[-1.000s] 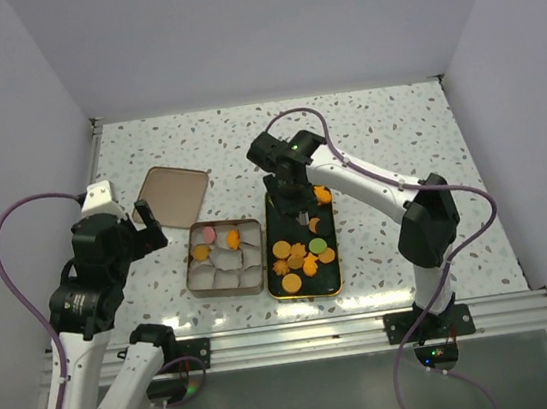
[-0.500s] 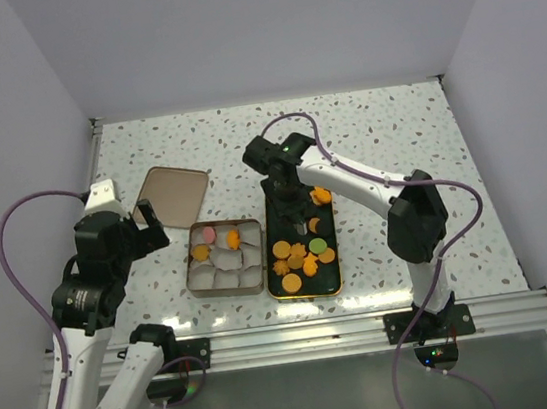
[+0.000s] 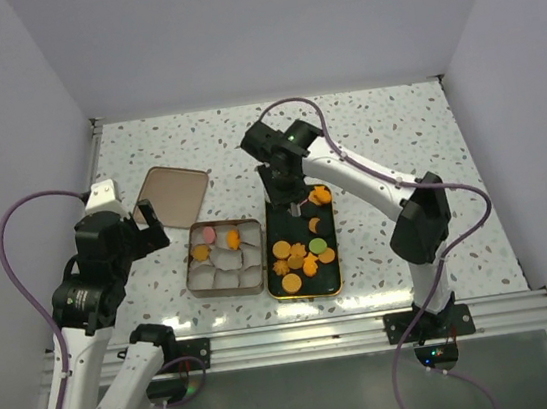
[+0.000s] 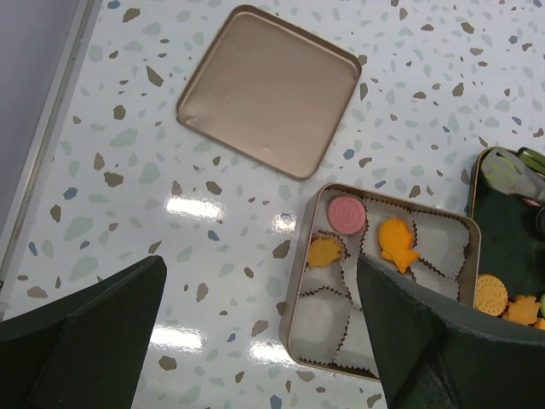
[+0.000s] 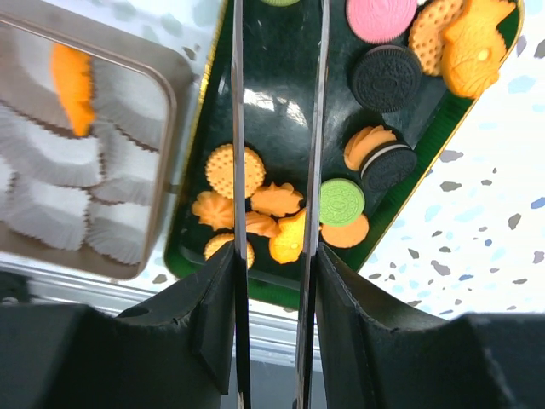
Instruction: Pack the cookies
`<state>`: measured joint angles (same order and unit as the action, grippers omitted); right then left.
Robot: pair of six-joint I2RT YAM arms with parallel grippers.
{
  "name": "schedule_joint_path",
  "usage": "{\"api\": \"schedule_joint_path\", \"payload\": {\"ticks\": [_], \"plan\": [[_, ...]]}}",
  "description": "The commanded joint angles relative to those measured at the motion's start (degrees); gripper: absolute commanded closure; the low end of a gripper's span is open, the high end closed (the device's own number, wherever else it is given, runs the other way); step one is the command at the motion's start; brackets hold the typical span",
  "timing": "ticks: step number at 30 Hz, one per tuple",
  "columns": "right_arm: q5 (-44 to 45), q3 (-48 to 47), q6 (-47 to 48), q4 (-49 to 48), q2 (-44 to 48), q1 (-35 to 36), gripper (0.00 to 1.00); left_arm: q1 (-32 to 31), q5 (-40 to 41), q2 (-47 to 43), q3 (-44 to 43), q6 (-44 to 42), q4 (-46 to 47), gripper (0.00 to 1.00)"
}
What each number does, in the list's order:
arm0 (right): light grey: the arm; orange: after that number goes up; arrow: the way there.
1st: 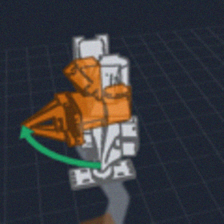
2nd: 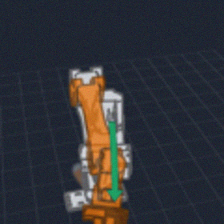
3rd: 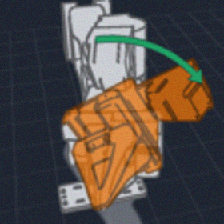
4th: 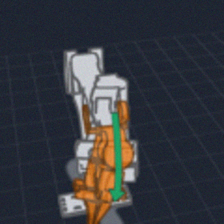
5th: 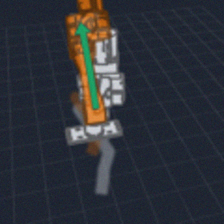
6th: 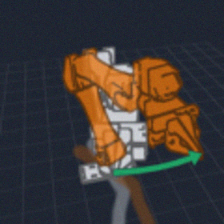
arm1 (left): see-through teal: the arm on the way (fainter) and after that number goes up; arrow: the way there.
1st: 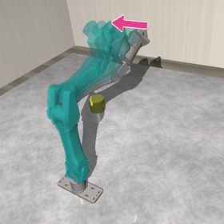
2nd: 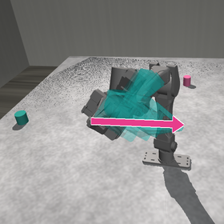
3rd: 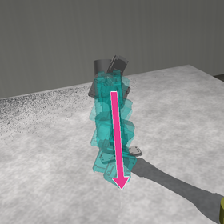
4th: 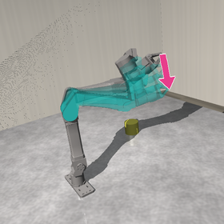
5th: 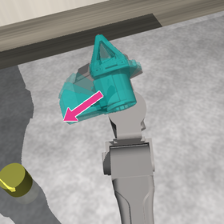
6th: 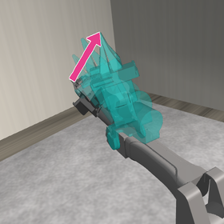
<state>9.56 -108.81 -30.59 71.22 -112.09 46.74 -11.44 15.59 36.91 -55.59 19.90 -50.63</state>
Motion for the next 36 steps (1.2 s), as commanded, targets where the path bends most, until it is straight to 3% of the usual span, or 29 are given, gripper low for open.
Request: {"api": "schedule_joint_path", "payload": {"ticks": [1, 11, 18, 36], "plan": [[0.6, -5.7, -0.4, 2.5, 5.7, -0.3, 0.60, -0.3, -0.8, -0.1, 0.0, -1.4, 2.5, 0.00], [-4.3, -5.0, -5.4, -1.2, 11.8, 4.8, 0.61, -1.1, -0.9, 0.0, 0.0, -1.5, 2.6, 0.00], [-5.4, -6.1, -7.9, -2.4, 10.3, 11.3, 0.60, -1.2, -0.9, -0.3, 0.0, -1.6, 2.6, 0.00], [-3.9, 5.9, -7.5, -5.8, 10.2, 11.7, 0.59, -1.2, -1.4, -1.3, 0.0, -1.5, 2.6, 0.00]]}}
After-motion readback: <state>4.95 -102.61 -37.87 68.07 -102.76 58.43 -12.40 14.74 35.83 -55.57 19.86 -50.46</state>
